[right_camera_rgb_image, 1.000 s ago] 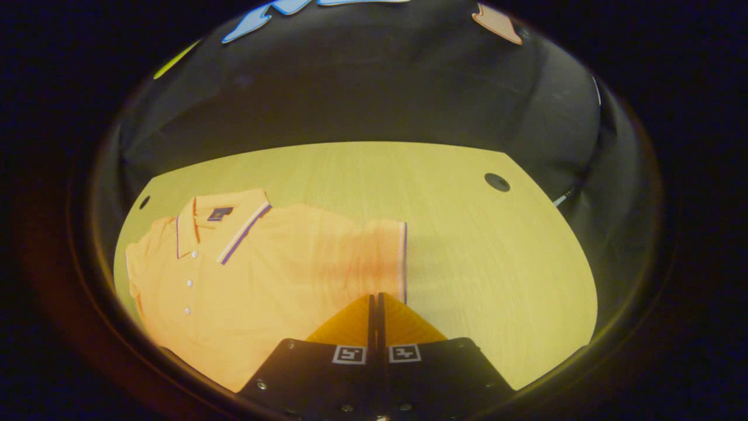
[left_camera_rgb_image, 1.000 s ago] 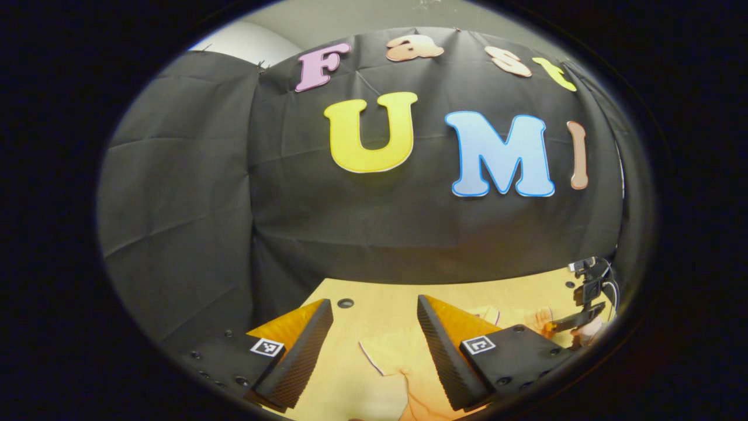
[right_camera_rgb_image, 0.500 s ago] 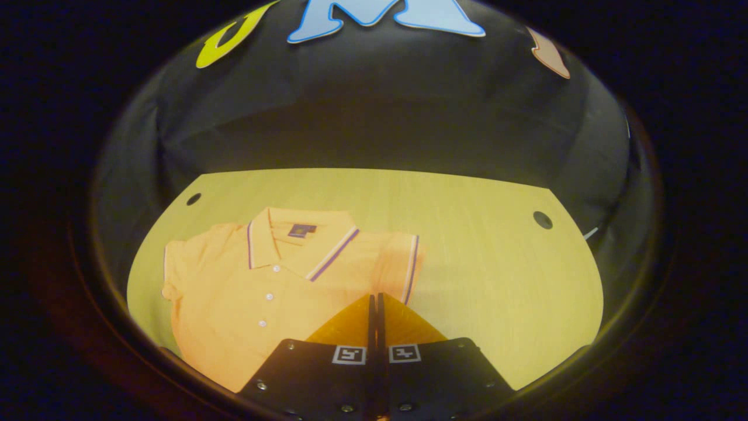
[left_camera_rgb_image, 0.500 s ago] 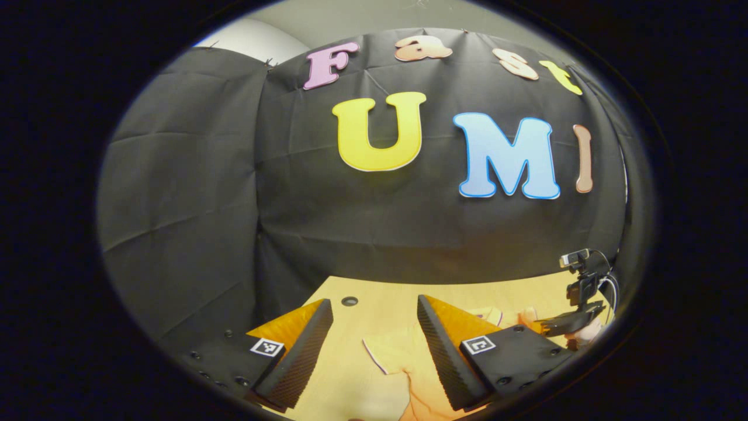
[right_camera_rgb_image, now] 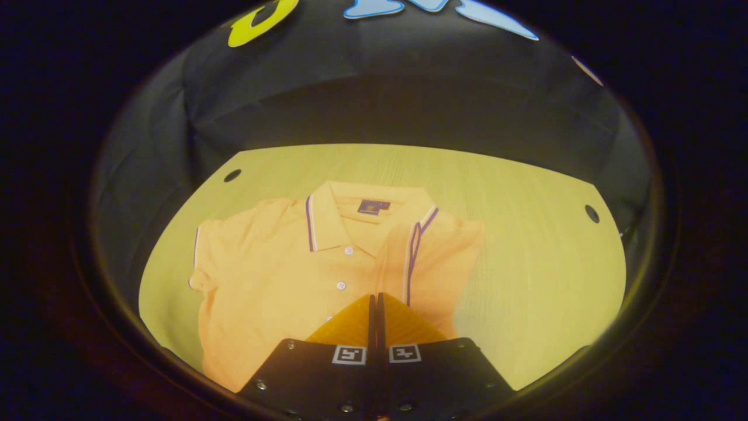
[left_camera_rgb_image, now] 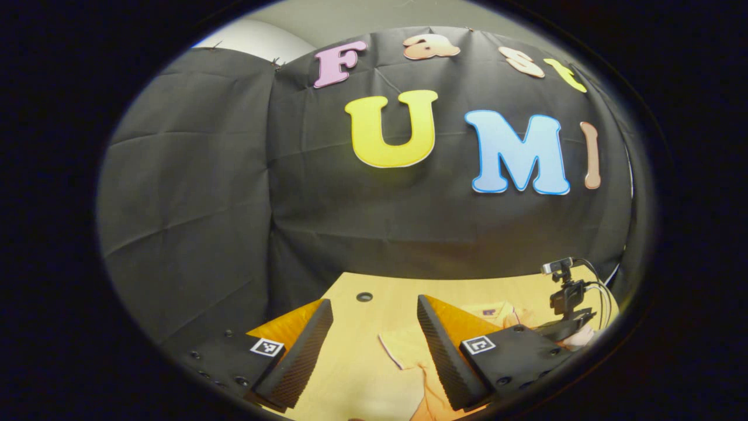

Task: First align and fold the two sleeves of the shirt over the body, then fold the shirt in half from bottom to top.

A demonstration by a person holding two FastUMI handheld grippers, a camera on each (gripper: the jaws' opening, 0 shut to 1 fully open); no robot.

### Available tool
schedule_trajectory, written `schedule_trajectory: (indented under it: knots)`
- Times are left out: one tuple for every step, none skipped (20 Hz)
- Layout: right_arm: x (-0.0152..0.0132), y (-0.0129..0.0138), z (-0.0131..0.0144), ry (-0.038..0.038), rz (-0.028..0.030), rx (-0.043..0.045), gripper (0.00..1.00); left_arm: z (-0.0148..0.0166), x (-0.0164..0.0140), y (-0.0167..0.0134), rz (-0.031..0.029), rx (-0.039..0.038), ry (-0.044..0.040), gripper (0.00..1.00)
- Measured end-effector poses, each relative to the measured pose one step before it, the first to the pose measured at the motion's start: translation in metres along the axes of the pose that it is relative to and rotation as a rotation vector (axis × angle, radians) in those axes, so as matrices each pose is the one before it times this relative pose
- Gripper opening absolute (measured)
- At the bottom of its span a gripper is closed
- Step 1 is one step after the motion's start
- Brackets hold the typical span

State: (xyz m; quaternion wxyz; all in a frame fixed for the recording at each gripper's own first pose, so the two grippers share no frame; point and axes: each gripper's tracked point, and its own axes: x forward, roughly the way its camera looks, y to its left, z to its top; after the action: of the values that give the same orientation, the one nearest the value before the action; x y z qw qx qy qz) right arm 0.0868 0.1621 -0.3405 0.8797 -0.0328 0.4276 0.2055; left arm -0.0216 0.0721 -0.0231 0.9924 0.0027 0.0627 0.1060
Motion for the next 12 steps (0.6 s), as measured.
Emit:
schedule_trajectory:
  knots:
    - [0.00366, 0.00017, -0.00411, 0.01057, -0.00571, -0.00664, 0.00, -0.00328, -0.00064, 0.00319, 0.00431, -0.00018, 0.00334, 0.94]
    - [0.00414, 0.00051, -0.00270, 0.01247, -0.00001, -0.00240, 0.00, -0.00164, -0.00013, 0.00254, 0.00311, -0.00015, 0.00409, 0.94]
    - [-0.00117, 0.00253, -0.00354, 0.01352, 0.00942, 0.00488, 0.01, -0.00227, 0.00056, 0.00243, 0.00034, -0.00144, 0.00396, 0.94]
    - [-0.00180, 0.00265, 0.00258, -0.00092, 0.01796, 0.01293, 0.01, -0.00306, 0.00063, -0.00023, -0.00270, -0.00285, 0.00484, 0.94]
    - [0.00058, -0.00090, 0.00036, 0.00018, -0.00442, 0.01017, 0.09, -0.00426, 0.00120, -0.00087, -0.00529, -0.00288, 0.00716, 0.94]
    - [-0.00340, -0.00134, 0.00285, -0.00613, -0.00220, 0.00818, 0.09, -0.00323, 0.00216, -0.00123, -0.00339, -0.00130, 0.00793, 0.94]
    - [-0.00595, -0.00060, 0.00492, -0.02153, -0.00503, 0.00228, 0.09, -0.00421, 0.00347, -0.00073, -0.00389, -0.00039, 0.00631, 0.94]
    - [-0.00693, -0.00066, 0.00737, -0.02478, -0.00106, -0.00035, 0.09, -0.00366, 0.00280, -0.00211, -0.00655, -0.00033, 0.00580, 0.94]
    - [-0.00740, 0.00085, 0.00609, -0.02468, 0.00049, 0.00167, 0.09, -0.00510, 0.00471, -0.00155, -0.00735, 0.00045, 0.00542, 0.94]
    - [-0.00861, 0.00020, 0.00665, -0.02081, 0.00166, 0.00642, 0.09, -0.00488, 0.00466, -0.00269, -0.00947, 0.00051, 0.00605, 0.94]
    - [-0.00942, 0.00133, 0.00542, -0.01918, 0.00223, 0.00777, 0.09, -0.00448, 0.00643, -0.00164, -0.00955, 0.00121, 0.00701, 0.94]
    - [-0.00904, 0.00119, 0.00612, -0.01987, 0.00269, 0.00651, 0.09, -0.00618, 0.00609, -0.00265, -0.00882, 0.00105, 0.00818, 0.94]
